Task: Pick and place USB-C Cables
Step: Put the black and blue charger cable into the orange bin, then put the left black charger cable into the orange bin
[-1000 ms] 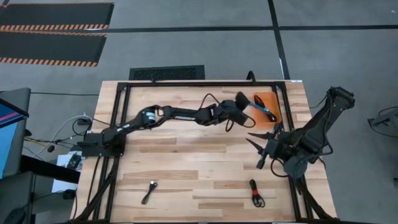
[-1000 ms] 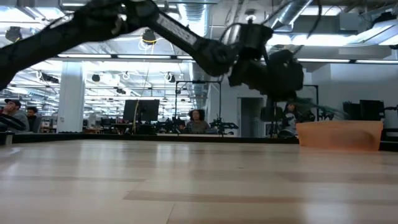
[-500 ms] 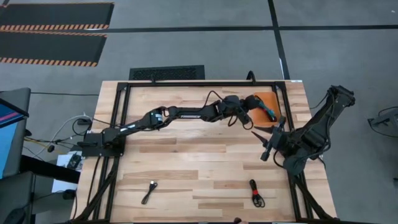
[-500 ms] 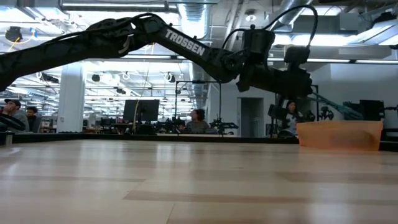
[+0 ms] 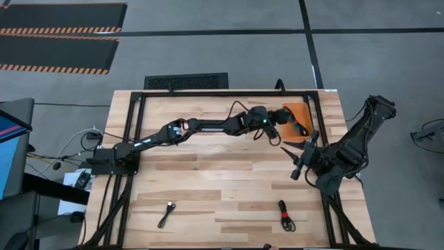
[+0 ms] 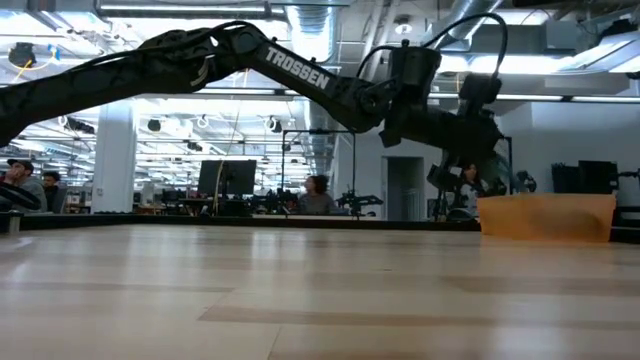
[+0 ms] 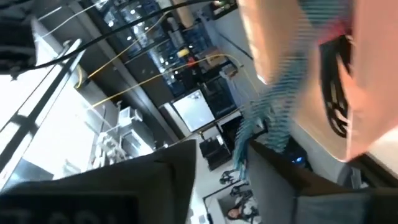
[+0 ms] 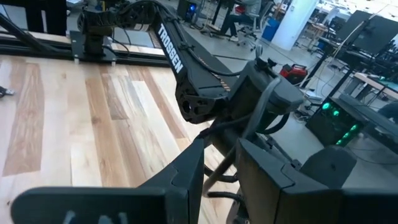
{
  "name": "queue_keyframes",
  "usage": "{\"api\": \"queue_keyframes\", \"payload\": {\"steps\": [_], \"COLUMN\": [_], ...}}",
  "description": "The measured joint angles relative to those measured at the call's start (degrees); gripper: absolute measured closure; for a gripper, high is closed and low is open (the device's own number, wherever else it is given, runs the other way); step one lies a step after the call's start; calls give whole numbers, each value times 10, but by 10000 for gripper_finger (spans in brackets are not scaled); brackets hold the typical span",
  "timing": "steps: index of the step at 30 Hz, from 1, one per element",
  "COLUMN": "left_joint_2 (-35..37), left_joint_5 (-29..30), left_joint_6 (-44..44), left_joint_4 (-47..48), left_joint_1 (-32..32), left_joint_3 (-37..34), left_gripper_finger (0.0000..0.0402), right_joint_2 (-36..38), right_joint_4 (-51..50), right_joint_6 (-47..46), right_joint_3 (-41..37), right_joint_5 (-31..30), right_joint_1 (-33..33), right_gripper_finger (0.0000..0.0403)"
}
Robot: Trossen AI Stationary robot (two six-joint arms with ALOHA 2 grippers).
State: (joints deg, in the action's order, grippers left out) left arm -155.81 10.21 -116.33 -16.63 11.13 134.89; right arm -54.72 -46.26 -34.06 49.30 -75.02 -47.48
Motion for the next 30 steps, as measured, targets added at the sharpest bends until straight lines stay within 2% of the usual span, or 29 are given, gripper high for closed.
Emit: {"api": "queue_keyframes", "payload": {"steps": [4,10,19,25,30], "left_joint_2": [0,1,1,2,7], "left_joint_5": [-4,65,249,293,326], "left_joint_6": [61,199,308,381,459], "left_joint_4": [-29,-49,-80,-69,2], "left_joint_1": [5,16,0,-17,-34], "left_joint_3": [0,0,0,0,0], "left_gripper_finger": [225,188,201,220,232], "right_joint_2": [0,0,2,2,2], "right_joint_4": [-2,-1,-1,-2,-2], "right_joint_6": [1,9,39,46,46], "right_joint_3": [0,0,0,0,0], "right_joint_5": [-4,-4,-3,-2,-1], "right_joint_1": [0,1,37,46,41], "right_gripper_finger": [285,285,285,285,285]}}
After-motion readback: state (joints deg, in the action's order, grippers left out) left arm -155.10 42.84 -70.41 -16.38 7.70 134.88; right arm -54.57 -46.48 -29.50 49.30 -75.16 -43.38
